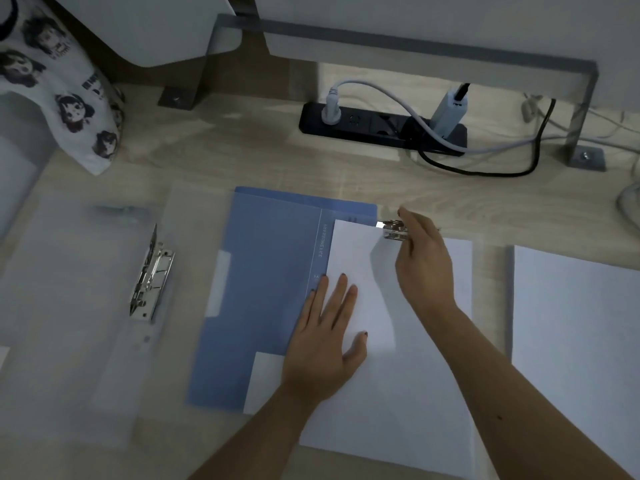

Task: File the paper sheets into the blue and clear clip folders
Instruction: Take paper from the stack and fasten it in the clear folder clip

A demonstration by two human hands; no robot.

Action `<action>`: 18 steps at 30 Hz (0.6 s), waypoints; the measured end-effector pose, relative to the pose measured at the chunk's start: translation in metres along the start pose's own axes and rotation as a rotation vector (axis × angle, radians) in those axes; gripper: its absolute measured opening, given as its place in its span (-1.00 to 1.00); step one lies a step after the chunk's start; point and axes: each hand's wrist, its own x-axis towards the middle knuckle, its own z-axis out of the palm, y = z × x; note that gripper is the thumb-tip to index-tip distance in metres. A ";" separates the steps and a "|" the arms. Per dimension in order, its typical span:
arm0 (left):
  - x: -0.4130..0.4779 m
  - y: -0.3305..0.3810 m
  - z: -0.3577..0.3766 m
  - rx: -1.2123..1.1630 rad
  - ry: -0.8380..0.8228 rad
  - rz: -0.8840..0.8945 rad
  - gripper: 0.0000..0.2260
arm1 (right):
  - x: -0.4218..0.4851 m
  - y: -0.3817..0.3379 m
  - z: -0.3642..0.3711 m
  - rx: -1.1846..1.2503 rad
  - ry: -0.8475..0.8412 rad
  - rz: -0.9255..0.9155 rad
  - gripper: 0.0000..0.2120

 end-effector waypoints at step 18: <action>0.001 0.000 -0.001 0.011 0.056 0.034 -0.44 | 0.009 0.021 0.027 -0.511 -0.298 -0.175 -0.49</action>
